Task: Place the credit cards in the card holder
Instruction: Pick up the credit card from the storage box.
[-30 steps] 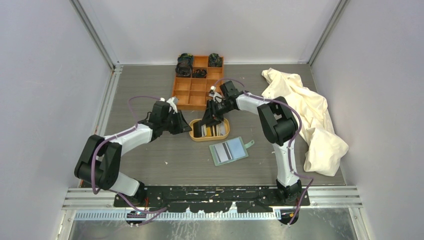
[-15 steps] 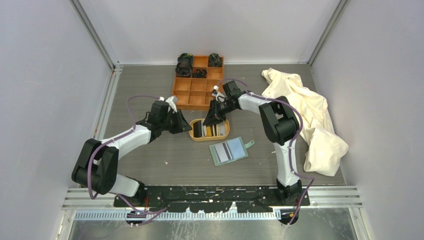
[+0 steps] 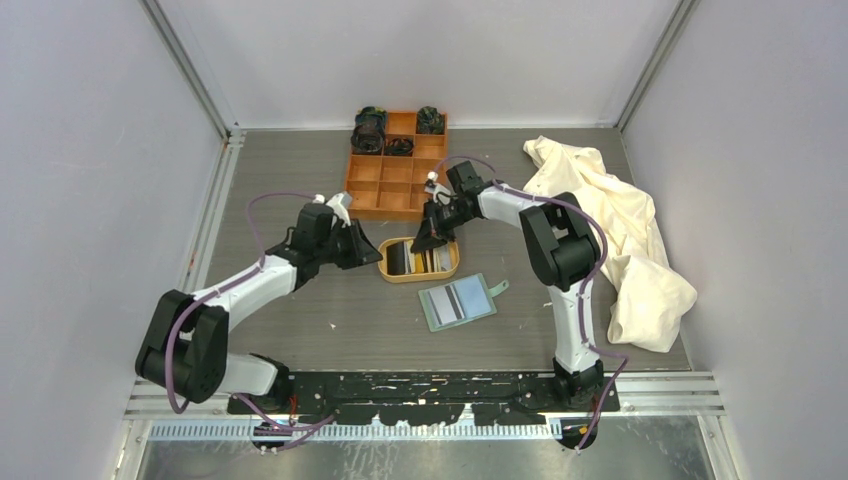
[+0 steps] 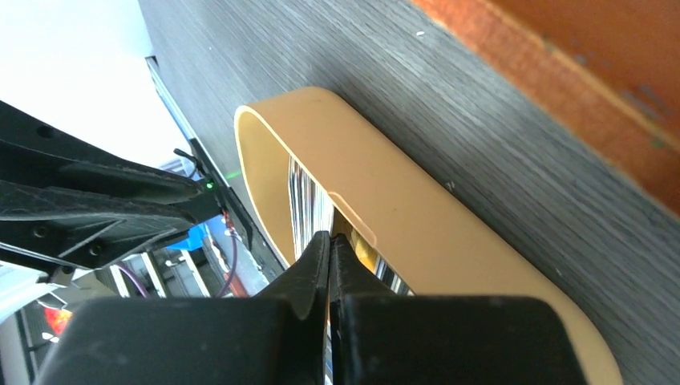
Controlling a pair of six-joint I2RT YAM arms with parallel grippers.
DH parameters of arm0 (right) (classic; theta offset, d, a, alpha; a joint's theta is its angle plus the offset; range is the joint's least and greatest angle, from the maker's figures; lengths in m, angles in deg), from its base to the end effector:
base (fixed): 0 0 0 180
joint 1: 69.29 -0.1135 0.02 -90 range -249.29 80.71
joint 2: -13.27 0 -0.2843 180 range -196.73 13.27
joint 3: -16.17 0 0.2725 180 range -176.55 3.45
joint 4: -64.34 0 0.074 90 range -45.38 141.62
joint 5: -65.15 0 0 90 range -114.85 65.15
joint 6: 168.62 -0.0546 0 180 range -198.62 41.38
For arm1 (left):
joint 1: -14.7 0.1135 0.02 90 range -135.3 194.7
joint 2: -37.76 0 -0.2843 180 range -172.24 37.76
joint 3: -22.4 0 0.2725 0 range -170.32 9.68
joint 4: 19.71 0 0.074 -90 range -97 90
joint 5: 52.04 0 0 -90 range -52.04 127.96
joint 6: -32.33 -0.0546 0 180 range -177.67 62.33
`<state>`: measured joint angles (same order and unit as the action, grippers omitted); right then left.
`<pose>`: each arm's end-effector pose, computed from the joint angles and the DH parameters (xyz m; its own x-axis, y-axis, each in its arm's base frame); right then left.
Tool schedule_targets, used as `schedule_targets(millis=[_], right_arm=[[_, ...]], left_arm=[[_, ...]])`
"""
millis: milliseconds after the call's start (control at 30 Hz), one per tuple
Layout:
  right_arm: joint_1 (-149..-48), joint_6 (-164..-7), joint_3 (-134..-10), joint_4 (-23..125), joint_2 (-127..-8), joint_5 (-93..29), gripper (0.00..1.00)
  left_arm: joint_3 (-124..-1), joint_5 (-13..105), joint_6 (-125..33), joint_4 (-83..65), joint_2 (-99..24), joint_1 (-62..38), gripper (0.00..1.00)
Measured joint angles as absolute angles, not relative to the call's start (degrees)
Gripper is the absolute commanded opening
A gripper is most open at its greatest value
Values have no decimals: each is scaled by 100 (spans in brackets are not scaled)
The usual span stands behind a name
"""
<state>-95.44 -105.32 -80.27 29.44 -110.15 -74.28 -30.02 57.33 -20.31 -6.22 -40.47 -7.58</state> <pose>0.4045 0.2448 0.1306 -0.9805 -0.1558 -0.1200 -0.1875 0.5552 0.8103 0.2749 -0.1322 0.1937 -0.8270 -0.2798 -0.4876 0.1174 0.7622 -0.6366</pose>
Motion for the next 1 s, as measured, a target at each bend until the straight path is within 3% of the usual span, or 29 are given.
schedule_targets(millis=[367,733,1000], right_arm=[[-9466,-9885,-8019,2453,-10348,-7080,1],[-9315,-9513,-7828,2311,-9981,-7054,1],[-9162,-9225,-7686,2243,-9730,-7146,1]], left_arm=[[-2736,5727,-1924,-611,-3322,-758,28],[-2087,5738,-1635,-1072,-2266,-729,65],[-1365,6039,-1249,-2030,-1884,-701,66]])
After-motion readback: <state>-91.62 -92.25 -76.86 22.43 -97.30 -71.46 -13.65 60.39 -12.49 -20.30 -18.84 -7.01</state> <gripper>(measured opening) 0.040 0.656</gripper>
